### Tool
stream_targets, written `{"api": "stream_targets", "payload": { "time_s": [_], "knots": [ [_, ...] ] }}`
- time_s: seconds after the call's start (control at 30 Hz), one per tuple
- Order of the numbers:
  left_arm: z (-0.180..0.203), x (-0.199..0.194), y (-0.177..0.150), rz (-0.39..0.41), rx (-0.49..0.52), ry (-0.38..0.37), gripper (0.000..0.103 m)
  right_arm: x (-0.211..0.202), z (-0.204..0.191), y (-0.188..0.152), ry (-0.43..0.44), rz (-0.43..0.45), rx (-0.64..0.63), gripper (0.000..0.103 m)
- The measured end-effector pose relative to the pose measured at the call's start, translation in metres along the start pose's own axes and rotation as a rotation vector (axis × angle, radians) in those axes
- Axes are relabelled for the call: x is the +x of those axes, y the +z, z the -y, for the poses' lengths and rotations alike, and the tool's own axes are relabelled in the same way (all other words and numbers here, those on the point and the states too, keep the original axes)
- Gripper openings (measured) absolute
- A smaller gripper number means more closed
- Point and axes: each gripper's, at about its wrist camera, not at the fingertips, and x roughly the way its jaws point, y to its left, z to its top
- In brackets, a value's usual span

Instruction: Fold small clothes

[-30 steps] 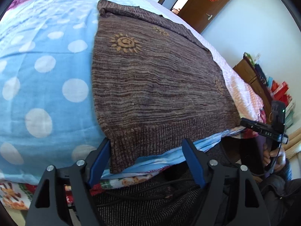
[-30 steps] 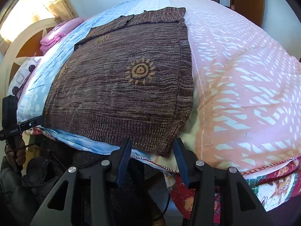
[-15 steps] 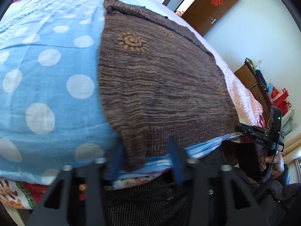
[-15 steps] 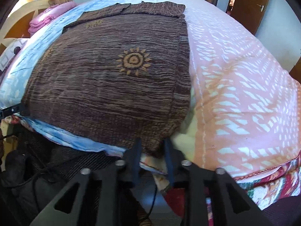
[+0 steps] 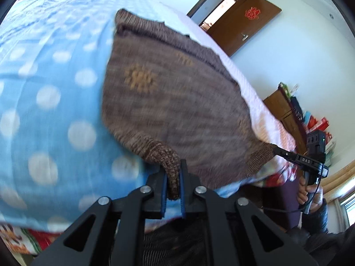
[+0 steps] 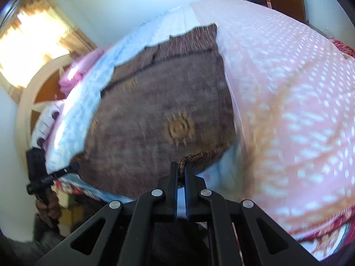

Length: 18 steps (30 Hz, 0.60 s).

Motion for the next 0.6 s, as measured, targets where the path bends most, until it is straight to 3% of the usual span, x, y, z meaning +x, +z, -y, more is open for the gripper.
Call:
{"api": "stream_targets", "payload": {
  "time_s": [0.13,0.33,0.47,0.57,0.6],
  "knots": [
    [0.004,0.0,0.042,0.032,-0.02,-0.013,0.009,0.005,0.005,0.047,0.002,0.078,0.036,0.004],
    [-0.008,0.019,0.111,0.084,-0.03,0.066,0.009,0.039,0.03,0.107,-0.053,0.151,0.108,0.004],
    [-0.026,0.043,0.147,0.076,-0.044,0.136,0.011,0.068,0.047,0.125,-0.066,0.171,0.142,0.005],
    [-0.042,0.05,0.164,0.046,-0.085,0.144,0.03,0.074,0.053,0.128,-0.069,0.185,0.18,0.006],
    [-0.046,0.047,0.167,0.047,-0.085,0.141,0.048,0.071,0.055,0.127,-0.059,0.2,0.192,0.006]
  ]
}}
